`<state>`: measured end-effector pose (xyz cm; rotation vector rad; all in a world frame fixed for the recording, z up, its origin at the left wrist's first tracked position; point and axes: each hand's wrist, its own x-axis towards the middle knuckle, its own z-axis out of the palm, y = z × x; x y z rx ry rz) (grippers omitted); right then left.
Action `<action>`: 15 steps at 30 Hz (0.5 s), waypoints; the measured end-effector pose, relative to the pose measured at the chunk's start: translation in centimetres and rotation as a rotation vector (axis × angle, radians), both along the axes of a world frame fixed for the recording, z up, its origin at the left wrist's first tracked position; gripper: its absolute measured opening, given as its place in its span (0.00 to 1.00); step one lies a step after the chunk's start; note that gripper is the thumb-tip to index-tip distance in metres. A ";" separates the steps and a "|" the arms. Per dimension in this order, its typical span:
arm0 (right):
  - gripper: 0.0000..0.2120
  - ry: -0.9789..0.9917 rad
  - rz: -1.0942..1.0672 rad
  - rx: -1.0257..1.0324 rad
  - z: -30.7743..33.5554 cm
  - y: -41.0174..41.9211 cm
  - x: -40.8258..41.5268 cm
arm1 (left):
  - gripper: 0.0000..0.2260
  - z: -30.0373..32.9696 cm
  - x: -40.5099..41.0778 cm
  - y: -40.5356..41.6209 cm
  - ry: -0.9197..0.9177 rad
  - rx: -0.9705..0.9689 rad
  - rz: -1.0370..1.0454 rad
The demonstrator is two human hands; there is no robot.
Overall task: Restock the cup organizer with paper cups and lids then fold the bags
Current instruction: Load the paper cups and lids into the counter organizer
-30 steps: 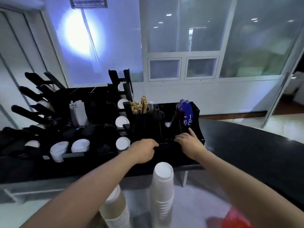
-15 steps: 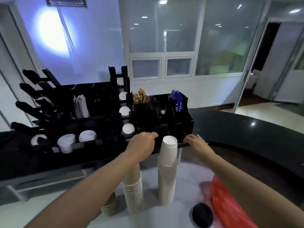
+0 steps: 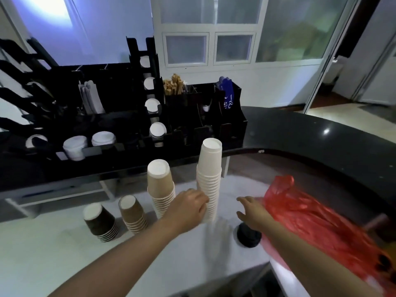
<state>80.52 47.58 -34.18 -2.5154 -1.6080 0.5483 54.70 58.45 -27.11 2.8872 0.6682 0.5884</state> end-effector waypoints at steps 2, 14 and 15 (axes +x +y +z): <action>0.34 0.012 -0.037 -0.052 -2.8 -1.0 0.0 | 0.15 -1.9 0.2 -0.9 0.056 -0.045 0.010; 0.38 -0.039 -0.092 -0.077 -13.3 -6.0 0.1 | 0.15 -11.6 0.9 -6.5 0.251 -0.269 0.044; 0.38 -0.033 -0.090 -0.078 -13.5 -6.1 0.1 | 0.15 -11.8 1.0 -6.7 0.256 -0.263 0.042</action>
